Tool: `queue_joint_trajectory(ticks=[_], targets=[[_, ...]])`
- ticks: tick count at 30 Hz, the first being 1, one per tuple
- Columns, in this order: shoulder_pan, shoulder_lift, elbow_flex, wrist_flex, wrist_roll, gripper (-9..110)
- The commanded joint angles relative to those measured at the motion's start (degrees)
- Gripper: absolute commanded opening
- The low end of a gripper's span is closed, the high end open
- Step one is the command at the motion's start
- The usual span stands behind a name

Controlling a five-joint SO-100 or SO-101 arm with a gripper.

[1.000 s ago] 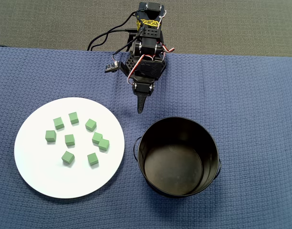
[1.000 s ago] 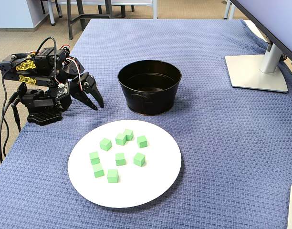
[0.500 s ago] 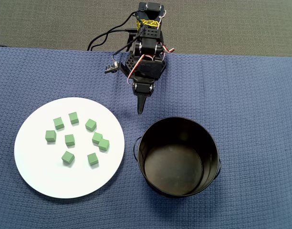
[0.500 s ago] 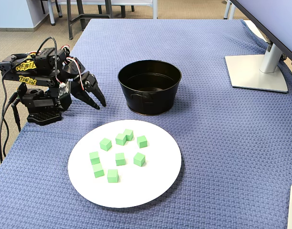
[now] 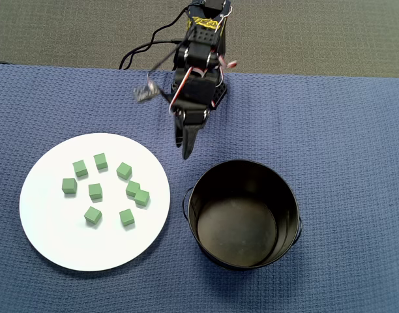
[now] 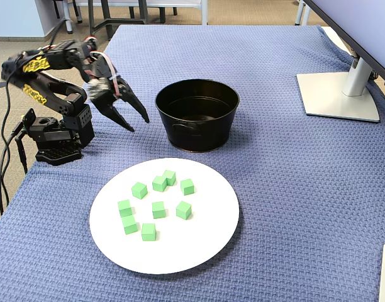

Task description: Pick up the green cubes from the white plate and place them in the black recipient

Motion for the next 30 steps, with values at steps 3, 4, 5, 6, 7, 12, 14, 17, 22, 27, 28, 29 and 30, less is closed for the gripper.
queue_joint_trajectory(ticks=[3, 4, 5, 6, 7, 12, 14, 17, 22, 27, 28, 29, 30], targets=[[6.2, -10.1, -6.0, -6.5, -24.1, 15], [6.8, -11.5, -6.2, -6.7, -26.6, 16], [7.3, -12.7, -6.6, -7.2, -27.9, 16], [7.8, -14.0, -7.4, -8.5, -26.6, 16], [8.4, -15.3, -8.7, -10.2, -22.5, 15], [12.1, -25.1, -18.8, -7.8, 3.7, 10], [13.9, -29.6, -22.9, -4.7, 14.8, 11], [16.6, -33.3, -26.3, -1.5, 29.9, 13], [18.5, -35.5, -30.8, 5.3, 43.2, 11], [20.7, -40.9, -33.3, 5.1, 49.7, 14], [20.7, -42.0, -34.1, 5.1, 48.6, 15], [20.8, -43.2, -35.1, 4.9, 47.3, 15], [21.0, -44.2, -36.0, 4.9, 46.5, 15]])
